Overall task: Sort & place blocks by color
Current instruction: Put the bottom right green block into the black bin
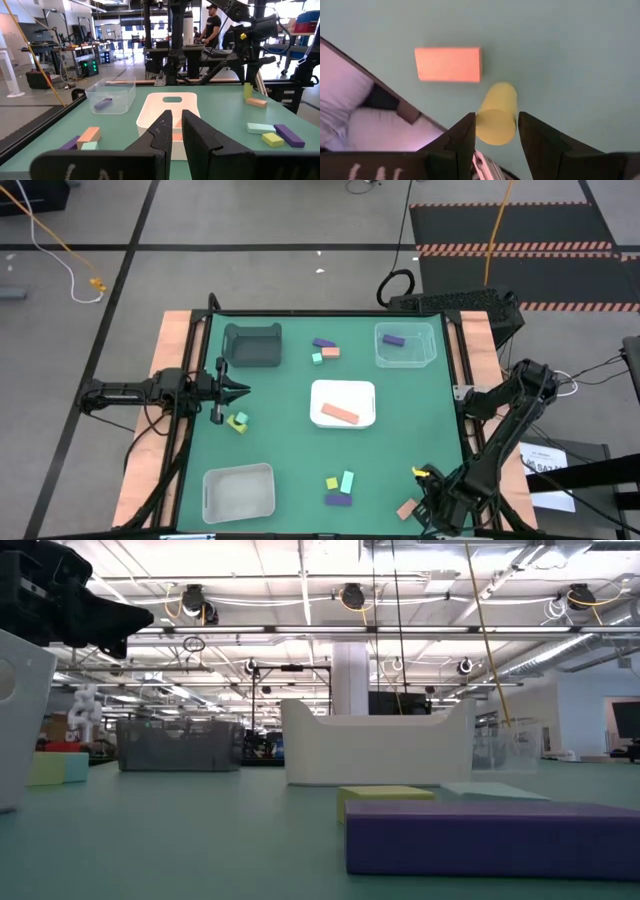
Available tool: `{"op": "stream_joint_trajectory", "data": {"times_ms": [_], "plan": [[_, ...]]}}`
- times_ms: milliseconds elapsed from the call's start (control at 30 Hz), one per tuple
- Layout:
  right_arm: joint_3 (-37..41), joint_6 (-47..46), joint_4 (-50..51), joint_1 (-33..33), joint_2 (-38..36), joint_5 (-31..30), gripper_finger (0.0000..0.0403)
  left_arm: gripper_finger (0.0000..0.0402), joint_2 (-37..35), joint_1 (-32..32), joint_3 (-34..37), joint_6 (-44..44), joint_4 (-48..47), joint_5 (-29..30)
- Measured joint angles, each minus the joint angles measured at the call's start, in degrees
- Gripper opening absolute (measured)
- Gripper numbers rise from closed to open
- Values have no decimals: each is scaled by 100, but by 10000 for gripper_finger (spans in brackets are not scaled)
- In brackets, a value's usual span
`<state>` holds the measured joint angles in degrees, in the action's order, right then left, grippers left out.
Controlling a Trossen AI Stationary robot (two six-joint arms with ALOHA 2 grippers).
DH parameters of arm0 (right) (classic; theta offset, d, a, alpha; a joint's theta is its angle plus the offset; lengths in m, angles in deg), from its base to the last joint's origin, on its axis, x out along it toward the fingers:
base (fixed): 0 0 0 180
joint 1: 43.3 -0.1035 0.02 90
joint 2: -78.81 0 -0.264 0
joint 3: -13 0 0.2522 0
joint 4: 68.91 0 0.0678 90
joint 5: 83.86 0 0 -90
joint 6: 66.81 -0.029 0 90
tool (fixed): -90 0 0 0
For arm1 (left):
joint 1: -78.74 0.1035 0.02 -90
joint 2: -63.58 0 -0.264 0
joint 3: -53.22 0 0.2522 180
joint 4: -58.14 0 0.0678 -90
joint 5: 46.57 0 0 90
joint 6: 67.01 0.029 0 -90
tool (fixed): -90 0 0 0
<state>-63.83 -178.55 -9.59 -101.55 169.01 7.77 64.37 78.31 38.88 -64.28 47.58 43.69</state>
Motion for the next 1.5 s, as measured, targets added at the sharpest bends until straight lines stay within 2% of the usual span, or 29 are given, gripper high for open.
{"op": "stream_joint_trajectory", "data": {"times_ms": [200,467,667,867,1000,1500], "plan": [[12,-157,37,0,-165,-418,140,47,-1,1,0,1,0,0],[12,-167,-177,-65,-171,-430,169,47,0,2,-1,0,0,0],[12,-468,-510,-191,-173,-131,183,47,-1,2,-2,-1,0,1],[10,-608,-488,-263,-173,-114,183,47,-1,2,0,1,0,-1],[11,-610,-359,-263,-173,187,183,47,-1,2,0,1,0,1],[6,-493,-603,-260,3,313,183,47,-1,2,0,0,0,0]]}}
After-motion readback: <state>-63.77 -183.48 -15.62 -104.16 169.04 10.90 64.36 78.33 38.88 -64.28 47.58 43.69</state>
